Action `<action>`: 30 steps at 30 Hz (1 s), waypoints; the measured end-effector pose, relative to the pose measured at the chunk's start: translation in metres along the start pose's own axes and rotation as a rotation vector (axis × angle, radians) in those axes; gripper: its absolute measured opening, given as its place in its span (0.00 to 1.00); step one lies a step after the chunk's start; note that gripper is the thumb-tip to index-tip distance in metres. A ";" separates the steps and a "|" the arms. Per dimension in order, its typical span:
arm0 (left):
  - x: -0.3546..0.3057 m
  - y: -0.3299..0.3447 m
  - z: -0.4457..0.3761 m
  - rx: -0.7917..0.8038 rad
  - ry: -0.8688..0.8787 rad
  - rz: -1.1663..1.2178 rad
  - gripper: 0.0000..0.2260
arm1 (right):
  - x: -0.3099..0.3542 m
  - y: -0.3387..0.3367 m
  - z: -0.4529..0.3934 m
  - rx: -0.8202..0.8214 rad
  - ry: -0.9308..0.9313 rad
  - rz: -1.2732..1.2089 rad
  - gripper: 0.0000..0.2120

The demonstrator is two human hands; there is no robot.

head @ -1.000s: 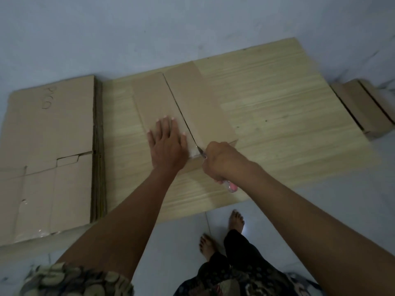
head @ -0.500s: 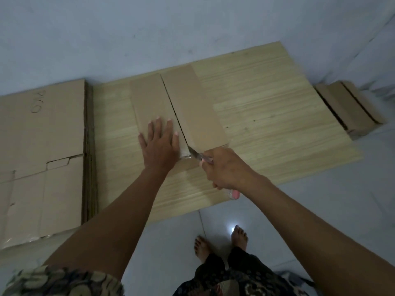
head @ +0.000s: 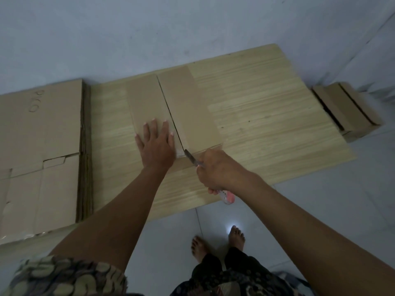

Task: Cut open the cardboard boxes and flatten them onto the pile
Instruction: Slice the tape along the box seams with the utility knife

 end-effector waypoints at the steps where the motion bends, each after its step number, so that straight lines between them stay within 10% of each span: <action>1: 0.000 -0.001 0.000 0.001 0.000 0.003 0.23 | -0.003 0.000 -0.001 -0.014 -0.010 -0.015 0.12; 30: -0.018 -0.003 0.016 0.065 0.190 0.069 0.33 | -0.096 0.033 0.008 -0.413 -0.124 -0.894 0.10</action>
Point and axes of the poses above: each hand's wrist, its own z-axis away from the middle knuckle, its own y-axis out of the palm, x = y × z, the point moved 6 cm from there along -z, towards the middle knuckle, and after that the axes turned 7 degrees about -z, right-handed, at the moved point
